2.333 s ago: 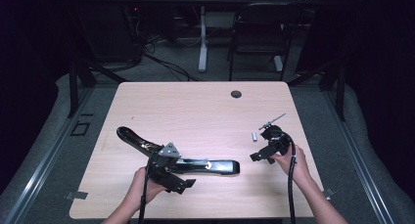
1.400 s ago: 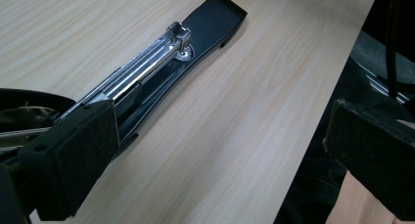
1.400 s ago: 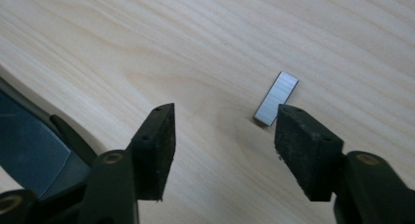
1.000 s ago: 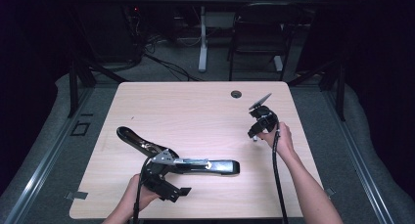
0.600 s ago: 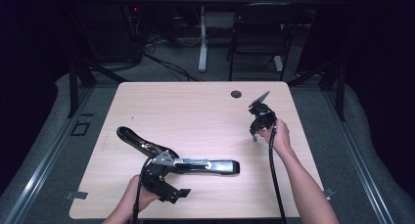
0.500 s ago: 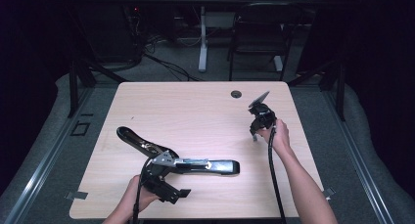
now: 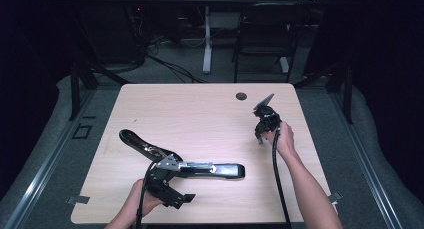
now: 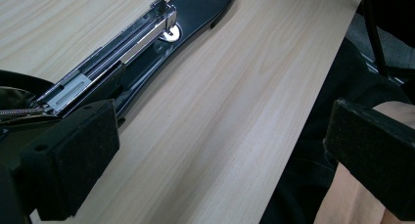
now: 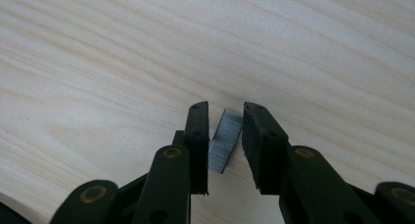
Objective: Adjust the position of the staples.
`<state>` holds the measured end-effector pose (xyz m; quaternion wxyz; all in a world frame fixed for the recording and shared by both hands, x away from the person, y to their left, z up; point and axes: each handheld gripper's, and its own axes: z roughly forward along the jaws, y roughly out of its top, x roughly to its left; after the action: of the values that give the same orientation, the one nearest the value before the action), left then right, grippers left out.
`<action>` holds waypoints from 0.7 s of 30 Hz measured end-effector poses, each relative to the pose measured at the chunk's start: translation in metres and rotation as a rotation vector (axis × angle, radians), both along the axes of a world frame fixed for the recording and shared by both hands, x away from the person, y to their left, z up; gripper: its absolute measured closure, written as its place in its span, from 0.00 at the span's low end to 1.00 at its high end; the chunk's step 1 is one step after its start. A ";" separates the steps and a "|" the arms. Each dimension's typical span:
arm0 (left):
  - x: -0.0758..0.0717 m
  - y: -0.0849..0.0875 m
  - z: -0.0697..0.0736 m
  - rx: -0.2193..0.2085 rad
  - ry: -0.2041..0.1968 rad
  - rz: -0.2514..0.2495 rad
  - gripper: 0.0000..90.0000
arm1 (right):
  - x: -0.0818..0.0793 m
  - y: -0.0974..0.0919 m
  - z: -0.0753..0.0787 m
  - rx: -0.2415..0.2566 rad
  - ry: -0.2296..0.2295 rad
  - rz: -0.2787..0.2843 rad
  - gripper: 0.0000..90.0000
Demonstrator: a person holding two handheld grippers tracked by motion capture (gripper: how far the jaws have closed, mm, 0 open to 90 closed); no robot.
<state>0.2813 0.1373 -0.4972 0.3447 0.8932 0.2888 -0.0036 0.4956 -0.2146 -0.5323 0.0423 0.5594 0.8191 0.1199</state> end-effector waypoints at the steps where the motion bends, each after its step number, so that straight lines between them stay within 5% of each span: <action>1: 0.000 0.000 0.000 0.000 0.000 0.001 0.00 | 0.000 0.000 -0.001 -0.003 -0.005 -0.007 0.80; 21: 0.000 0.000 0.000 0.005 -0.005 0.004 0.00 | 0.003 0.002 -0.006 -0.020 0.019 -0.008 0.83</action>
<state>0.2810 0.1369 -0.4974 0.3430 0.8935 0.2898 -0.0001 0.4982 -0.2126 -0.5386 0.0406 0.5633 0.8184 0.1062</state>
